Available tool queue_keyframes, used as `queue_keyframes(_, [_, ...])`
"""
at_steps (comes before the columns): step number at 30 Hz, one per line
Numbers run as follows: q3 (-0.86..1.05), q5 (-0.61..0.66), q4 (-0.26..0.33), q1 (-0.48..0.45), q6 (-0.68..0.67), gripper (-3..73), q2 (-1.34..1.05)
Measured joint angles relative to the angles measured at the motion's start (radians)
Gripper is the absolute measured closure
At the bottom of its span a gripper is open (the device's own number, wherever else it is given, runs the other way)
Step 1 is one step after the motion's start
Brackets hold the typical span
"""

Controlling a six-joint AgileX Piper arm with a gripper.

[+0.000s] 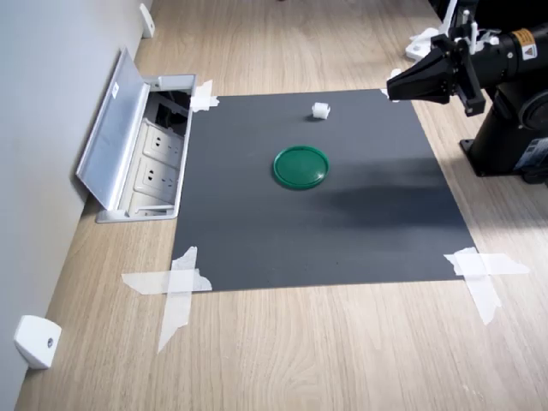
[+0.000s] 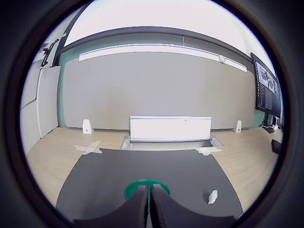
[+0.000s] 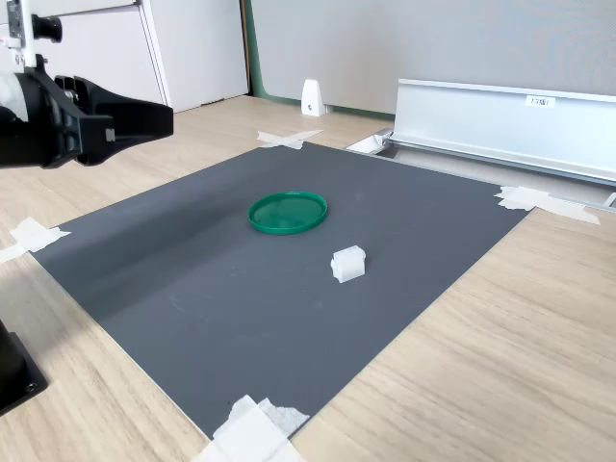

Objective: Grasp a white terminal and put it on the green lid.

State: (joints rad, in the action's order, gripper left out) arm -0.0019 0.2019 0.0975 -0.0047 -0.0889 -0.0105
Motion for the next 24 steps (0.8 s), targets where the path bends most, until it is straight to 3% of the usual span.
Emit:
queue_keyframes(18, [-0.080,0.008,-0.027,0.000,0.000,70.4,0.095])
queue_keyframes(24, [-0.276,0.188,-0.112,0.000,-0.005,70.4,0.288])
